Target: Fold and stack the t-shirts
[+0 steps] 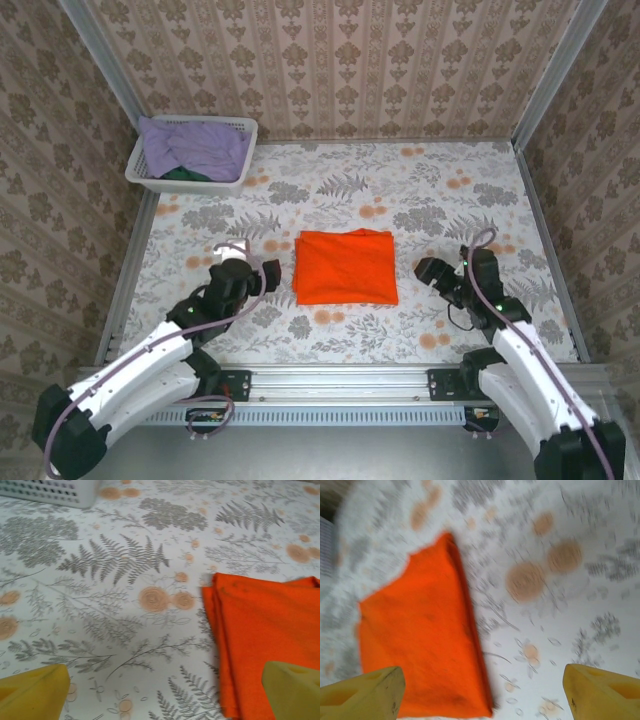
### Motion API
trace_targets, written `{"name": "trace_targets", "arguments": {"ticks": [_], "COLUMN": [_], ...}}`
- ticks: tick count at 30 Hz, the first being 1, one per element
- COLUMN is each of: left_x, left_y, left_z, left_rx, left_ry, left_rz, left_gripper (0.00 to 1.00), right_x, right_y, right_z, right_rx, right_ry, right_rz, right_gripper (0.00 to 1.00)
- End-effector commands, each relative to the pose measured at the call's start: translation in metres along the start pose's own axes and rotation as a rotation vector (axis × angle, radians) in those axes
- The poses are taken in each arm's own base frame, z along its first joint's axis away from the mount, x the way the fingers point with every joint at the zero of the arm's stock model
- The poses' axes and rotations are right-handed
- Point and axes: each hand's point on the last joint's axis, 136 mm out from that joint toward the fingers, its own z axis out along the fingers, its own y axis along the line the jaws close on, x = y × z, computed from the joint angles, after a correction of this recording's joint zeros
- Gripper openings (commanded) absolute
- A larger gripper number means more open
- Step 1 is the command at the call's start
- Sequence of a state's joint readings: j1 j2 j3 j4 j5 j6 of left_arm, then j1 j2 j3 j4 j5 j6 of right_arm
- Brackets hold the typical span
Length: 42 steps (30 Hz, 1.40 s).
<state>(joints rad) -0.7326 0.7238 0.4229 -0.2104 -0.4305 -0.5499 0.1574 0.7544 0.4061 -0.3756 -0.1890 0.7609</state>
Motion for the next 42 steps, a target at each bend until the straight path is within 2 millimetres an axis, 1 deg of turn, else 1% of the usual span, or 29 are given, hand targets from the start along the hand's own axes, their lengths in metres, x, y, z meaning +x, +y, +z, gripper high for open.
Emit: {"name": "trace_targets", "arguments": {"ticks": [1,4,7,9,12,17,21,22,24,26,28,35,37,38,40,41,42], "left_x": [-0.026,-0.019,-0.013,-0.009,-0.004,0.003,0.007,0.008,0.008,0.008,0.009,0.009,0.009,0.009,0.010,0.010,0.010], "left_y": [0.006,0.008,0.003,0.000,-0.005,-0.014,-0.019,-0.018,-0.019,-0.018,-0.018,-0.019,-0.018,-0.018,-0.017,-0.016,-0.017], "left_z": [-0.006,-0.002,0.005,0.010,0.016,0.024,0.028,0.029,0.029,0.030,0.030,0.030,0.030,0.030,0.030,0.031,0.031], "left_rx": [-0.024,-0.031,-0.011,-0.008,0.001,0.029,0.043,0.041,0.043,0.042,0.043,0.052,0.051,0.049,0.048,0.047,0.049], "left_ry": [-0.105,-0.073,-0.031,-0.001,0.039,0.098,0.127,0.131,0.133,0.134,0.138,0.143,0.144,0.145,0.146,0.146,0.146], "left_rz": [-0.087,-0.093,-0.101,-0.098,-0.094,-0.086,-0.082,-0.082,-0.082,-0.084,-0.084,-0.093,-0.097,-0.099,-0.104,-0.108,-0.111], "left_gripper": [1.00,1.00,1.00,1.00,1.00,1.00,1.00,1.00,1.00,1.00,1.00,1.00,1.00,1.00,1.00,1.00,1.00], "right_x": [0.012,0.018,0.024,0.027,0.030,0.038,0.036,0.037,0.036,0.036,0.036,0.026,0.020,0.015,0.008,0.004,0.000], "right_y": [0.007,0.012,0.014,0.024,0.036,0.038,0.031,0.032,0.037,0.041,0.045,0.036,0.034,0.034,0.033,0.034,0.032], "right_z": [0.006,0.018,0.034,0.046,0.059,0.085,0.100,0.104,0.113,0.119,0.123,0.126,0.123,0.121,0.118,0.117,0.116], "right_rx": [0.079,0.157,0.209,0.208,0.215,0.282,0.367,0.365,0.346,0.333,0.329,0.410,0.429,0.443,0.465,0.472,0.487], "right_ry": [0.100,0.153,0.200,0.230,0.249,0.309,0.332,0.334,0.330,0.326,0.324,0.294,0.271,0.260,0.247,0.244,0.241], "right_rz": [-0.073,-0.133,-0.155,-0.187,-0.237,-0.278,-0.292,-0.293,-0.292,-0.307,-0.325,-0.357,-0.380,-0.397,-0.429,-0.448,-0.459], "right_gripper": [0.81,0.75,0.70,0.66,0.65,0.60,0.54,0.53,0.48,0.41,0.34,0.17,0.12,0.08,0.02,0.00,0.00]}}
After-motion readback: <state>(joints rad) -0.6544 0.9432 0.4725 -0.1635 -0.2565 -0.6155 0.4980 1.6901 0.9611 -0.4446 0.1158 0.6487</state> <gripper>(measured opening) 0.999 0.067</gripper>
